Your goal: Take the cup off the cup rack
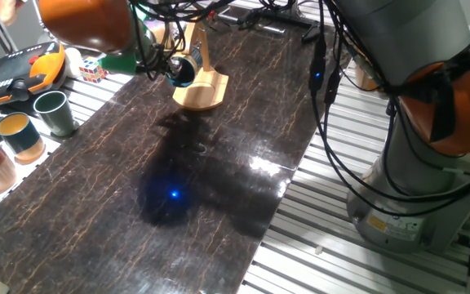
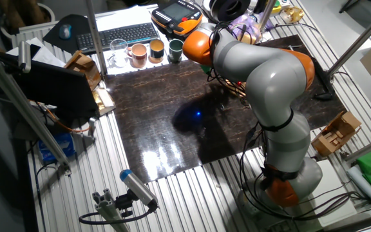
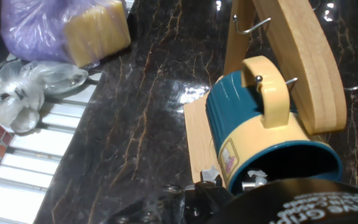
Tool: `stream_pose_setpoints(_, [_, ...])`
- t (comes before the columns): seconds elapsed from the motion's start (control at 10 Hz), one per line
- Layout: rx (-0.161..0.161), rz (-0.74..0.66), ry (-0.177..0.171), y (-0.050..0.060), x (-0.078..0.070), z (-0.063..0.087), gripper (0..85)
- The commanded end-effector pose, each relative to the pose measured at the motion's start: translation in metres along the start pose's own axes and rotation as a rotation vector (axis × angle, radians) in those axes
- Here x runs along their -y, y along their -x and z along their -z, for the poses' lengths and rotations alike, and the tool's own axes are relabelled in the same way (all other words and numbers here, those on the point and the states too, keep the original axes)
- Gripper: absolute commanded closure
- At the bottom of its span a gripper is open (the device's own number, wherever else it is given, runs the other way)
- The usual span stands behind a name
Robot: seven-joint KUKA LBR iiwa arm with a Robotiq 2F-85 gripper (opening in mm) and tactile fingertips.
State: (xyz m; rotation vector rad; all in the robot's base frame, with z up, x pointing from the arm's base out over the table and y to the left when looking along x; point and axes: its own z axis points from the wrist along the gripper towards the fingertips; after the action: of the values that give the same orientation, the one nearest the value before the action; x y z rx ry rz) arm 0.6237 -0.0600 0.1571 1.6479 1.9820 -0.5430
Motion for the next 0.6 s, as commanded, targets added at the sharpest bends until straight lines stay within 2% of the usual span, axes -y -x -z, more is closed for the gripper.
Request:
stream_pose_setpoints(0.0, [0.002, 0.003, 0.000, 0.0002, 0.0004, -0.0005, 57.7])
stream_pose_setpoints(0.4, [0.011, 0.010, -0.002, 0.0020, 0.0016, -0.0001, 59.0])
stream_pose_setpoints(0.5, [0.011, 0.013, -0.002, 0.0021, 0.0017, -0.0001, 62.0])
